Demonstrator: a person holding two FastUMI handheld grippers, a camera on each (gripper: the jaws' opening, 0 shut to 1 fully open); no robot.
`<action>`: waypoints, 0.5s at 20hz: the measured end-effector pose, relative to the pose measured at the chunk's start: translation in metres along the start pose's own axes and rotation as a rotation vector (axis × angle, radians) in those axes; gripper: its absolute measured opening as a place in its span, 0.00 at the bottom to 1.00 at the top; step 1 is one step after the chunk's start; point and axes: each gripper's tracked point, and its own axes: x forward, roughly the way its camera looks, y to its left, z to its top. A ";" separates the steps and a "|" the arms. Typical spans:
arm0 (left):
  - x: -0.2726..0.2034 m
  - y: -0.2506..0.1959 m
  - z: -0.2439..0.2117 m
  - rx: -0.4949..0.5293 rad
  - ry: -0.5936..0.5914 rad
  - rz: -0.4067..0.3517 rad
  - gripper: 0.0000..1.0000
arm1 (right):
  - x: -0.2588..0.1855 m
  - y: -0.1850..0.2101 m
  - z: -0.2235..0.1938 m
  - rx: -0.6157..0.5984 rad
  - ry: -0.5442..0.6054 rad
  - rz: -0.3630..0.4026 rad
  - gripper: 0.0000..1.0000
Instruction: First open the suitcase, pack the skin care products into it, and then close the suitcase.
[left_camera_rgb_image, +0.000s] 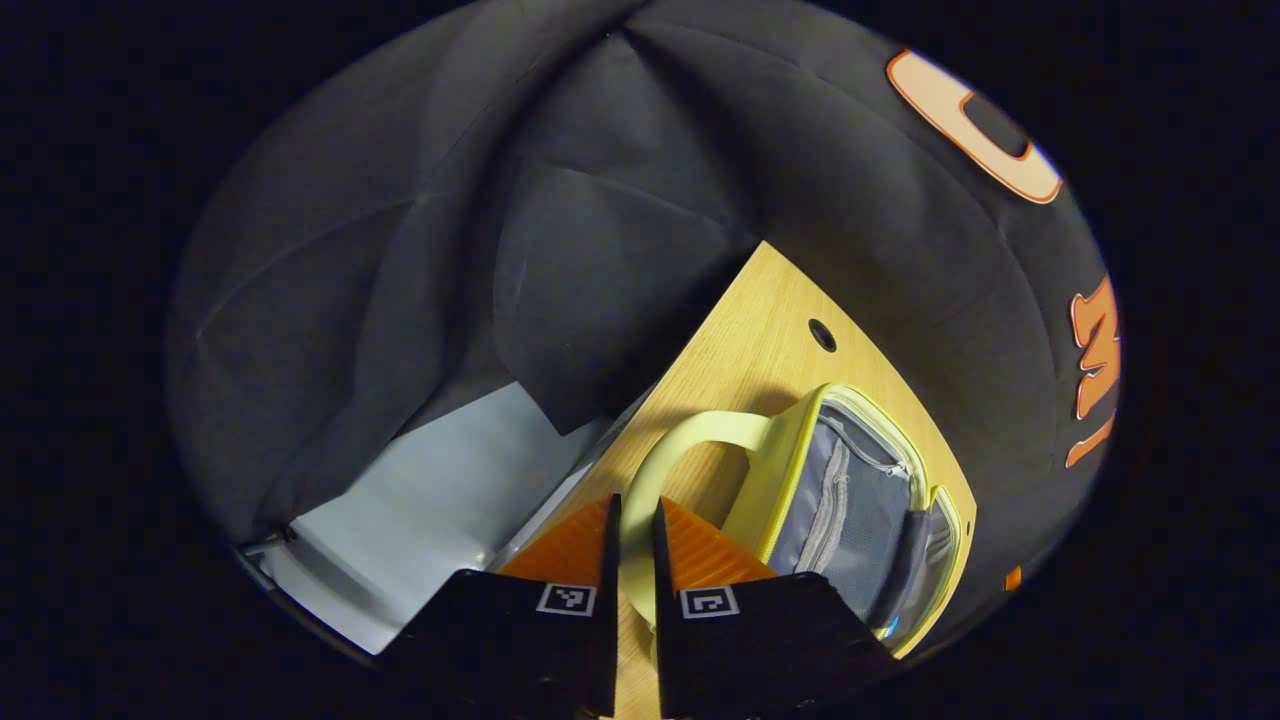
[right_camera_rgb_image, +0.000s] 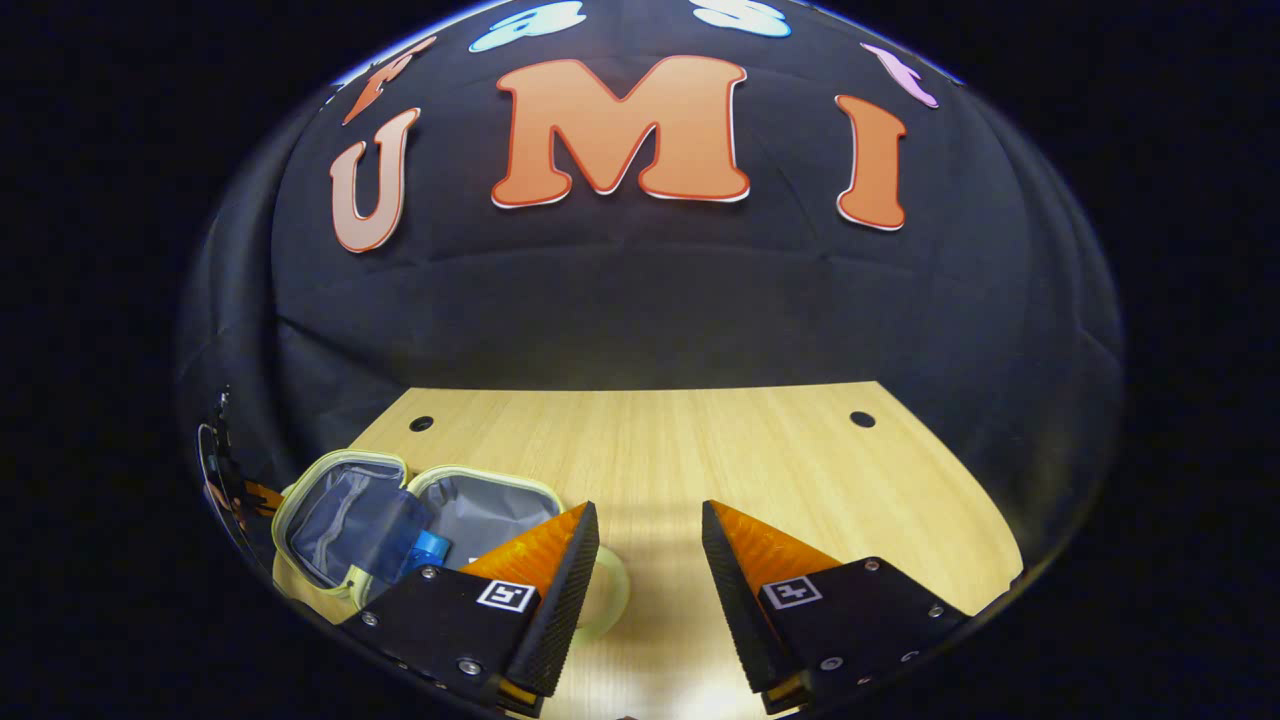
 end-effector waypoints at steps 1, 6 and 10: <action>-0.005 -0.007 0.001 0.014 -0.010 -0.012 0.10 | -0.002 -0.009 0.002 -0.009 -0.011 -0.008 0.68; -0.056 -0.039 0.026 0.194 -0.160 -0.012 0.08 | -0.015 -0.052 0.029 -0.072 -0.102 -0.035 0.63; -0.110 -0.078 0.042 0.276 -0.272 -0.021 0.10 | -0.025 -0.076 0.049 -0.116 -0.157 -0.012 0.72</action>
